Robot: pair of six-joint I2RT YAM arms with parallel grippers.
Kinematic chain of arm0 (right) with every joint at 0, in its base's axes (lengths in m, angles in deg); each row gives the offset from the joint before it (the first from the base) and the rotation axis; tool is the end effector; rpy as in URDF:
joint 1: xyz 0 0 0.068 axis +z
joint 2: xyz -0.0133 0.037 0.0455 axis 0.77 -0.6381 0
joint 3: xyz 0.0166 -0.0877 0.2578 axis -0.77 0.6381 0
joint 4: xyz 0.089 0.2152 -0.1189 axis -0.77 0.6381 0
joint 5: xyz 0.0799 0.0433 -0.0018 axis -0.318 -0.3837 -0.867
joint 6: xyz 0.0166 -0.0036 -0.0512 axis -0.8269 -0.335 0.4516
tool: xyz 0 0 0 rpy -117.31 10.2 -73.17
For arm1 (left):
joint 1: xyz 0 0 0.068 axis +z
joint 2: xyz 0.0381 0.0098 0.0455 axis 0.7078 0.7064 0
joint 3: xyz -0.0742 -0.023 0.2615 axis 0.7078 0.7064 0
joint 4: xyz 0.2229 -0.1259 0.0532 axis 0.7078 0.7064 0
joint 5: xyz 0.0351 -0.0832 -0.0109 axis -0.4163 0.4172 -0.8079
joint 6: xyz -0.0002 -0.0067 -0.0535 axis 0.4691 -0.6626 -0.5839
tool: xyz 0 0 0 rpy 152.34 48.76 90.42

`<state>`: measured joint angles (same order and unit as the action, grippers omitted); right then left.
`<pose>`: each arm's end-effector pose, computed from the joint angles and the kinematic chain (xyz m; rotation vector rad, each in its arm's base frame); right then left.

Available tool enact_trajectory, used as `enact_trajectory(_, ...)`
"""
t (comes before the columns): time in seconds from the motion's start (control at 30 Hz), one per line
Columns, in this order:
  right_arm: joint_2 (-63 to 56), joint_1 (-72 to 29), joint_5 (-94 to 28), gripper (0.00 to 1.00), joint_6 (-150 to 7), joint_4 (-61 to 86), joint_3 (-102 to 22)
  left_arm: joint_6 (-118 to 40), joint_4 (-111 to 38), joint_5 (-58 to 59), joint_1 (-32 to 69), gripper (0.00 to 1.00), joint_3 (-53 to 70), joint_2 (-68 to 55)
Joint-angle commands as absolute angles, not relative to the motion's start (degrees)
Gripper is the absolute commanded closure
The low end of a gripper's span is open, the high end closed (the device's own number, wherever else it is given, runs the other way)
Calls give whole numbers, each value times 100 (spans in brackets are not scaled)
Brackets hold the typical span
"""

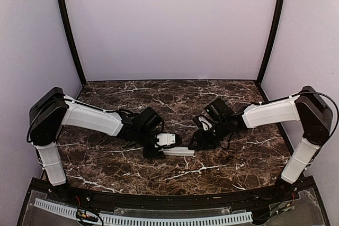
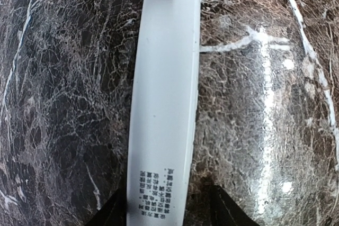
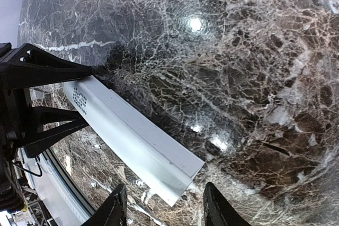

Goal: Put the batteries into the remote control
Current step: Press the battery cover onto the remote control.

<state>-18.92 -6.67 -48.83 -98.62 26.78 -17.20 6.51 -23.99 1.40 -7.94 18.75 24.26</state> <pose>0.2247 0.2345 0.1595 -0.4107 2.7845 0.9594 0.2202 -0.3017 0.1479 1.8050 1.7981 -0.3324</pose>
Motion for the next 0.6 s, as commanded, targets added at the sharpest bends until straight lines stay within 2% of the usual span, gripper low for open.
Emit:
enact_trajectory(0.0, -1953, -743, -5145, 53, -9960, 2311, -1558, 737, -2292, 41, -799, 50, 1821, 2576)
enact_trajectory(0.33, -2102, -855, -5311, 52, -9969, 2043, -1318, 720, -2179, 102, -809, 66, 1747, 2650)
enact_trajectory(0.57, -2101, -975, -5478, 49, -9943, 1829, -1172, 728, -2080, 94, -818, 88, 1726, 2647)
